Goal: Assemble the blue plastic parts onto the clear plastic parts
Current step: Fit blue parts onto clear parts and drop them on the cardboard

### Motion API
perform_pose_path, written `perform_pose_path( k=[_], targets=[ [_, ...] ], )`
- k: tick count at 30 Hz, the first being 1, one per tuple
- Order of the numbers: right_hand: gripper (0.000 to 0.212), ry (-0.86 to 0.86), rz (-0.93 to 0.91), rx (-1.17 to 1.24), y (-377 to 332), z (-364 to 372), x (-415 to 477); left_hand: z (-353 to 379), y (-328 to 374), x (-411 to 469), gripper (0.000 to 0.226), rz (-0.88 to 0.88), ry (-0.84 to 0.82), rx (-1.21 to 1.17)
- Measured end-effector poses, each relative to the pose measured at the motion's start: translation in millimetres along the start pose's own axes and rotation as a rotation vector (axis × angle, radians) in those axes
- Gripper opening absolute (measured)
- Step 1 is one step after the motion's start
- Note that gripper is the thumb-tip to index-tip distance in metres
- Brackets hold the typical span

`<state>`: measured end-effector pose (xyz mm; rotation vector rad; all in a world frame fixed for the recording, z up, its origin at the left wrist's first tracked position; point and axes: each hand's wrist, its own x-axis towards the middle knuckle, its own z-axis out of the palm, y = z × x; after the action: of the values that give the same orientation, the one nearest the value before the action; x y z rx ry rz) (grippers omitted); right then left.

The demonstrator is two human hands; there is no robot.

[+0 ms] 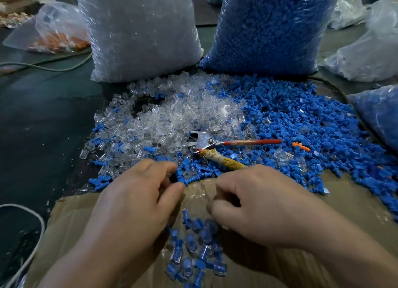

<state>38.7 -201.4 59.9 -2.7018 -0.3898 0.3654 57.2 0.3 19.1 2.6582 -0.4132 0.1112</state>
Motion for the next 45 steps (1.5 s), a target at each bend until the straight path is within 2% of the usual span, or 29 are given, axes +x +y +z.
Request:
perform_pose_path(
  k=[3,7,11,14,22,26,29,32,34,36,41,45],
  targets=[
    [0.033,0.152,0.082,-0.112,6,7,6,2,4,3,0.062,0.013,-0.015,0.069],
    [0.034,0.276,-0.01,-0.277,2,29,18,5,6,9,0.058,0.034,-0.04,0.117],
    [0.03,0.253,-0.089,-0.3,2,31,26,4,6,10,0.036,0.027,-0.065,0.064],
    [0.019,0.236,-0.089,-0.241,3,29,28,4,7,10,0.024,0.03,-0.057,0.042],
    [0.013,0.254,-0.119,-0.179,6,31,28,7,9,8,0.011,-0.029,-0.022,-0.088],
    [0.015,0.258,-0.103,-0.146,5,29,28,11,5,6,0.018,-0.075,0.008,-0.205],
    [0.014,0.25,-0.084,-0.114,4,28,26,8,4,5,0.036,-0.089,0.061,-0.303],
    [0.014,0.252,-0.076,-0.108,3,27,25,4,3,3,0.023,-0.146,0.093,-0.405],
    [0.013,0.249,-0.072,-0.117,2,27,25,3,3,3,0.026,-0.189,0.086,-0.474],
    [0.014,0.227,-0.07,-0.147,1,26,26,2,3,3,0.031,-0.2,0.074,-0.472],
    [0.011,0.158,-0.07,-0.187,-1,23,23,1,5,0,0.021,-0.176,0.096,-0.439],
    [0.015,0.147,-0.063,-0.191,-3,24,22,2,4,-2,0.022,-0.242,0.128,-0.683]
  ],
)
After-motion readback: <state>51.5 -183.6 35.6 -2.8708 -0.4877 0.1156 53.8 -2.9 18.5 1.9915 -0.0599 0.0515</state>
